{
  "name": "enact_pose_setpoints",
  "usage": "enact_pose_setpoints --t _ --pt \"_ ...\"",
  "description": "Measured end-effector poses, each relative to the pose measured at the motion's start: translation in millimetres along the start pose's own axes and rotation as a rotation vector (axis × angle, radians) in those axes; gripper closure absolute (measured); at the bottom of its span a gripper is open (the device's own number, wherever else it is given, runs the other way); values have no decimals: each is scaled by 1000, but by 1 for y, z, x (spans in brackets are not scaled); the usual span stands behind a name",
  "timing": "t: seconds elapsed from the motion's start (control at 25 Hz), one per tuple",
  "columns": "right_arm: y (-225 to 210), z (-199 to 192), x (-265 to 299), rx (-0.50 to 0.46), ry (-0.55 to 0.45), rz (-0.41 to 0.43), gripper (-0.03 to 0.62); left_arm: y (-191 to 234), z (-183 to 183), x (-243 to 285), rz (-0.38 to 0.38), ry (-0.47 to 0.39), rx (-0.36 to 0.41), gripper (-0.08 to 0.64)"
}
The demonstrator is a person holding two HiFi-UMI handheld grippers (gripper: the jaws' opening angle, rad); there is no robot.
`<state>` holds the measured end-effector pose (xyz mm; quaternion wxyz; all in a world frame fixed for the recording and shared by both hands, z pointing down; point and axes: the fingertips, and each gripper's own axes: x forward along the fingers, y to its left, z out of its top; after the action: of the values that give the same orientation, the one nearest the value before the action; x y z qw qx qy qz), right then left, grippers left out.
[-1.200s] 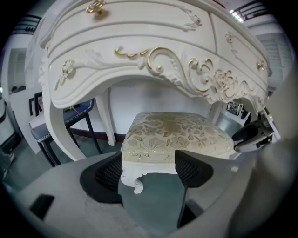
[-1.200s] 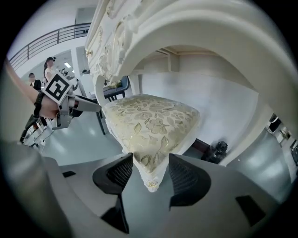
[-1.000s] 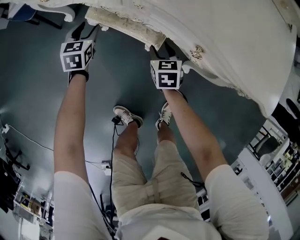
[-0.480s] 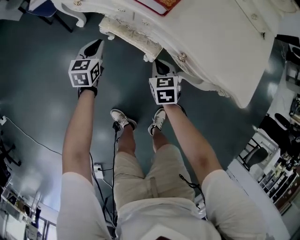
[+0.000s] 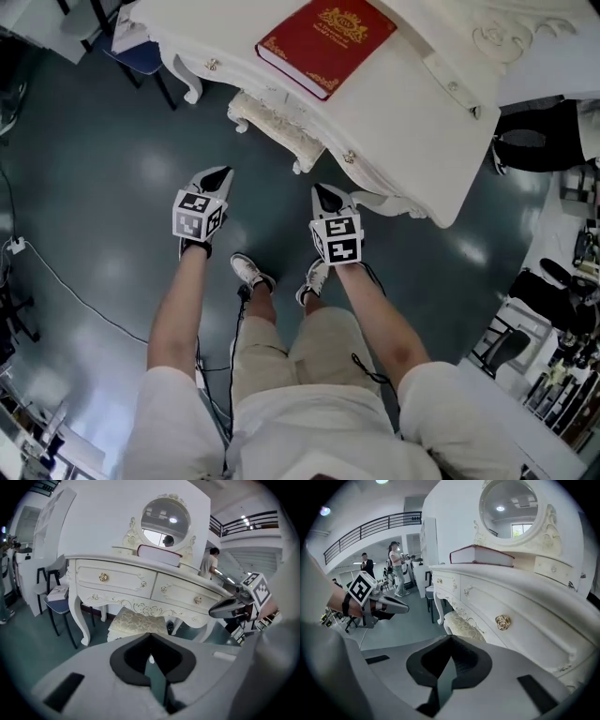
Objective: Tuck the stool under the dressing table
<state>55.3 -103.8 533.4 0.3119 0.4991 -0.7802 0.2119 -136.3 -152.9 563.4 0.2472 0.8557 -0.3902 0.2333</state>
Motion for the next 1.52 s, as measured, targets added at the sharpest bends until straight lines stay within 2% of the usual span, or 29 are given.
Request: enact_pose_setpoints --t 0.2,0.28,0.56,0.72,0.8,1.08,1.28,1.4,1.52 --pt "12 20 -36 39 -31 13 591 -16 24 -47 34 -49 -29 545" --pt "18 31 -47 43 -53 31 591 -21 37 -64 48 -75 -19 545" --pt "28 71 -89 -56 -114 117 591 -52 75 -123 71 -127 78 545" --pt "22 94 -124 -74 -167 131 591 -62 111 -160 113 -209 81 545" --pt "20 98 -144 -56 -187 130 591 -68 122 -180 143 -240 76 545" --pt "-5 128 -193 12 -280 106 591 -92 170 -226 199 -347 128 545" --pt "-16 161 -229 -6 -360 116 591 -110 207 -267 269 -468 128 545" --pt "-23 178 -249 -18 -407 127 591 -124 224 -284 286 -510 156 545" --pt "-32 193 -271 68 -447 166 591 -135 236 -303 301 -544 175 545"
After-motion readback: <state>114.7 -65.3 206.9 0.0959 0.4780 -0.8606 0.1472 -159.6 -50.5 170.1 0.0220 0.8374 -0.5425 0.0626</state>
